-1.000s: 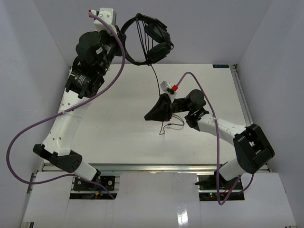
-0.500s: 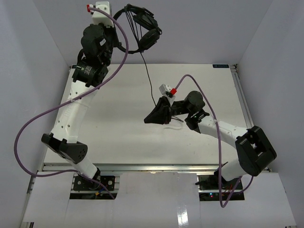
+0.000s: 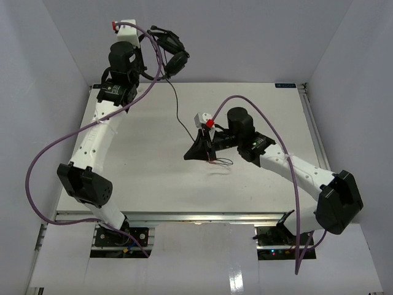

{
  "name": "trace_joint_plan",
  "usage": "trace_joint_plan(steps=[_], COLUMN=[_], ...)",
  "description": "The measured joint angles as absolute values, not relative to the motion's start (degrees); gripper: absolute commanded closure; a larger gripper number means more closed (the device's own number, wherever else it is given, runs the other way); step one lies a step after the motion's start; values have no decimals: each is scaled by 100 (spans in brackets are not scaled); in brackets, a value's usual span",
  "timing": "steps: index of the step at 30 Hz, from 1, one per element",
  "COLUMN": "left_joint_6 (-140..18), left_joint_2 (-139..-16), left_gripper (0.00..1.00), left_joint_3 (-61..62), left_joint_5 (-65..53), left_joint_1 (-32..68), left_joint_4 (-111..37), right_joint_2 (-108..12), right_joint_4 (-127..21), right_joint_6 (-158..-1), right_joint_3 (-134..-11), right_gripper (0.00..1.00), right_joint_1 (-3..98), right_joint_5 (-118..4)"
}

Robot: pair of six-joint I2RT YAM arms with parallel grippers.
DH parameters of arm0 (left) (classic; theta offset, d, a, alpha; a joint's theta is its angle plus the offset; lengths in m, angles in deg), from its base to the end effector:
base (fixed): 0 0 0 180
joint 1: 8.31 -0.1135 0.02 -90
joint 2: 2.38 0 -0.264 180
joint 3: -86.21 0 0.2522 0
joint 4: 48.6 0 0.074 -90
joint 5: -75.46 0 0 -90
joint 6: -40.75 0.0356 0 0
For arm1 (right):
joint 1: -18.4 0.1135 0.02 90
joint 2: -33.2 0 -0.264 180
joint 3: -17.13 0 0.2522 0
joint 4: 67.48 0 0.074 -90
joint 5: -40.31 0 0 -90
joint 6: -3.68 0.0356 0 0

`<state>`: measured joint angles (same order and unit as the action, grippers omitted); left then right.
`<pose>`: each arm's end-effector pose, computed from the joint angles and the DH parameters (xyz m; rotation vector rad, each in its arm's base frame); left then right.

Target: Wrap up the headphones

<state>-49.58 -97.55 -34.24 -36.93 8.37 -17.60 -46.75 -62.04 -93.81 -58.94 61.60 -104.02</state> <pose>0.3662 -0.0956 0.4735 -0.0574 1.6631 0.1014 0.2128 0.2395 0.3410 -1.3835 1.2072 1.2604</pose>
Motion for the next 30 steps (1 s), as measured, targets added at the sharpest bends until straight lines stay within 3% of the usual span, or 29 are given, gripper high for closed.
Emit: trace_joint_plan(steps=[6, 11, 21, 30], left_joint_6=[-4826, -4715, -4526, -4343], left_joint_2=[-9692, -9567, -8958, -8222], left_gripper=[100, 100, 100, 100], left_joint_3=[-1942, -890, 259, 907], left_joint_5=[-3452, -2953, -2031, -1317], left_joint_1=[814, 831, 1123, 1528], left_joint_4=[-1766, -1669, -1620, -1582], right_joint_2=[-4254, -4153, -4591, -4972], right_joint_4=[-4104, -3356, -3393, -4048], right_joint_6=[-11163, -12299, -13641, -14010], right_joint_3=[-7028, -7823, -8527, -8494], right_gripper=[92, 92, 92, 92], right_joint_1=[6221, 6275, 6333, 6337], right_joint_5=[-8986, -7677, -5883, -5251])
